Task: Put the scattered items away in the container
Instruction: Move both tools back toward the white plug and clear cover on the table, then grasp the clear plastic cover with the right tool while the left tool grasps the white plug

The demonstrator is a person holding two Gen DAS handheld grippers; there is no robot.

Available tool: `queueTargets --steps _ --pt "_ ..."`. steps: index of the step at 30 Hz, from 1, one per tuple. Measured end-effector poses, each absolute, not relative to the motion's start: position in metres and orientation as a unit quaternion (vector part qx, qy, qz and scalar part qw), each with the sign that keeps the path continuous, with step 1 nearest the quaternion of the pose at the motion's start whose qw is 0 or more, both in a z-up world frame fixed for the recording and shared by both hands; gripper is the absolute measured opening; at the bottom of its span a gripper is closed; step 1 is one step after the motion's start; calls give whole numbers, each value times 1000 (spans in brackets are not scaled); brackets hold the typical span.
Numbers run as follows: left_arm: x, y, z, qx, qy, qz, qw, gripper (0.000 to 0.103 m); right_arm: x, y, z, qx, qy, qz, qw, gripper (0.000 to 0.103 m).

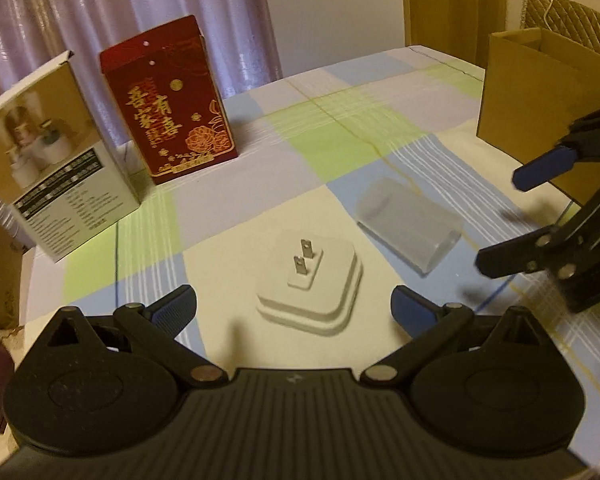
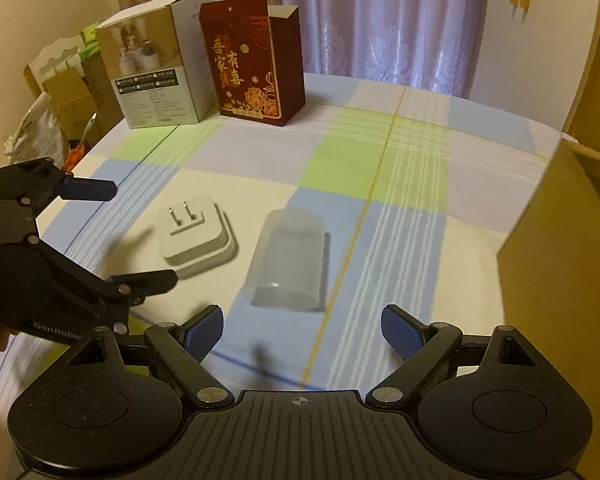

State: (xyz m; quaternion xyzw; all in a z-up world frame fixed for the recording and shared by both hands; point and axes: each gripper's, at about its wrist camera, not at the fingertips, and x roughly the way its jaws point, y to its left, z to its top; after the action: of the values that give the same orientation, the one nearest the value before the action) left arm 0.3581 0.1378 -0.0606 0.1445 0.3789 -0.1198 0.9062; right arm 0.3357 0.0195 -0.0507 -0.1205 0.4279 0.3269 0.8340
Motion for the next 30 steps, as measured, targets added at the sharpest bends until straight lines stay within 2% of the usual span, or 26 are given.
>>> queueTargets --steps 8,13,17,19,22,24,30 --pt "376 144 -76 144 382 -129 904 94 357 32 -73 -93 442 329 829 91" --pt "382 149 -79 139 385 -127 904 82 364 43 -80 -89 442 328 830 91" --pt "386 150 -81 142 386 -135 901 77 366 45 -83 -90 441 327 831 90" --pt "388 149 -81 143 387 -140 900 73 366 46 -82 -96 437 328 832 73" --pt "390 147 -82 144 392 -145 897 63 367 48 -82 -99 439 330 830 68" --pt "391 147 -82 141 394 -143 897 63 367 50 -81 -105 437 329 830 58" --pt "379 146 -81 134 403 -130 896 62 356 45 -80 -120 441 322 829 55"
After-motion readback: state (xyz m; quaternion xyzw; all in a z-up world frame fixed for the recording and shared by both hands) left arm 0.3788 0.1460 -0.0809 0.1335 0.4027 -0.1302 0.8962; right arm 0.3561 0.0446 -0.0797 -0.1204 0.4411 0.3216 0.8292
